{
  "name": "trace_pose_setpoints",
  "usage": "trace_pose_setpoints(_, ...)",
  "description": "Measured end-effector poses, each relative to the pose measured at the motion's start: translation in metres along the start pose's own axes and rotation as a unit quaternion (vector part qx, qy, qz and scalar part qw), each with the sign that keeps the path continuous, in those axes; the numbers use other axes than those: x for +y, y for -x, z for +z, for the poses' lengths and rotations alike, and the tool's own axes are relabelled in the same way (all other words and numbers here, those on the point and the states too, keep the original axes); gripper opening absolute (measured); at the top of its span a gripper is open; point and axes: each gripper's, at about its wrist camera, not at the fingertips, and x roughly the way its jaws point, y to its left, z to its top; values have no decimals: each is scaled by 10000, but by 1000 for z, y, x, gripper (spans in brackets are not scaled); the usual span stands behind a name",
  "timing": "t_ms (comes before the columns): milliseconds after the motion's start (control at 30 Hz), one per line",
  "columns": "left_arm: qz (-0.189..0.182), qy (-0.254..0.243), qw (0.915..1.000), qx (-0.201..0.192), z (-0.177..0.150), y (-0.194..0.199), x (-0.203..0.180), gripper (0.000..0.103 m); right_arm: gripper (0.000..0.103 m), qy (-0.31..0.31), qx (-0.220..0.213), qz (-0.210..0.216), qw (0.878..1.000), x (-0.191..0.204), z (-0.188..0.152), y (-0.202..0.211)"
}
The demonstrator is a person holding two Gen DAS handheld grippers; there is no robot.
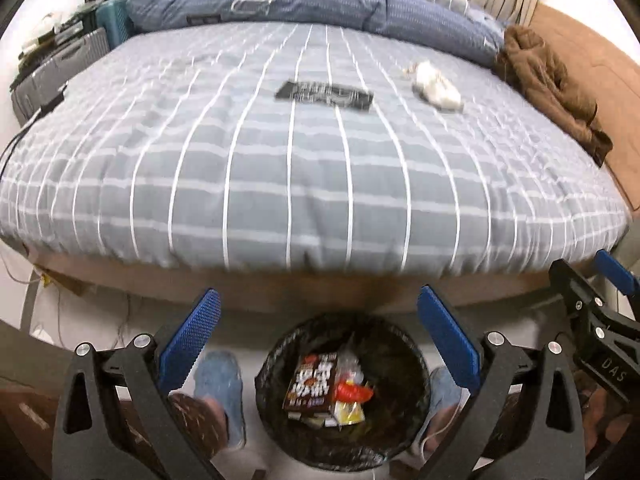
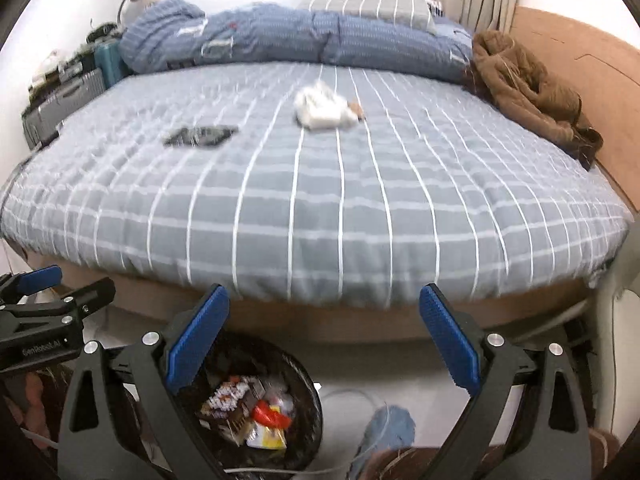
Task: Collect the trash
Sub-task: 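Raise both open tools back toward the last items on the bed, then grasp the black wet-wipe packet with the left tool while the right tool grasps the white cotton pouch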
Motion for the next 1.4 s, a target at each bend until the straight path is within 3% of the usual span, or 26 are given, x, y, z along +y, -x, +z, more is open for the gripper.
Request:
trace_pose_setpoints(267, 28, -19, 9995, -299, 52, -6, 3, 97, 92, 18, -280, 71, 9996, -9, 47, -15)
trace_pose_setpoints(667, 52, -83, 9989, -469, 116, -34, 9, 97, 92, -132, -219, 292, 9992, -19, 100, -72)
trace_pose_setpoints(1400, -129, -527, 9985, 50, 197, -135, 3, 97, 92, 185, 3, 251, 9995, -17, 192, -192)
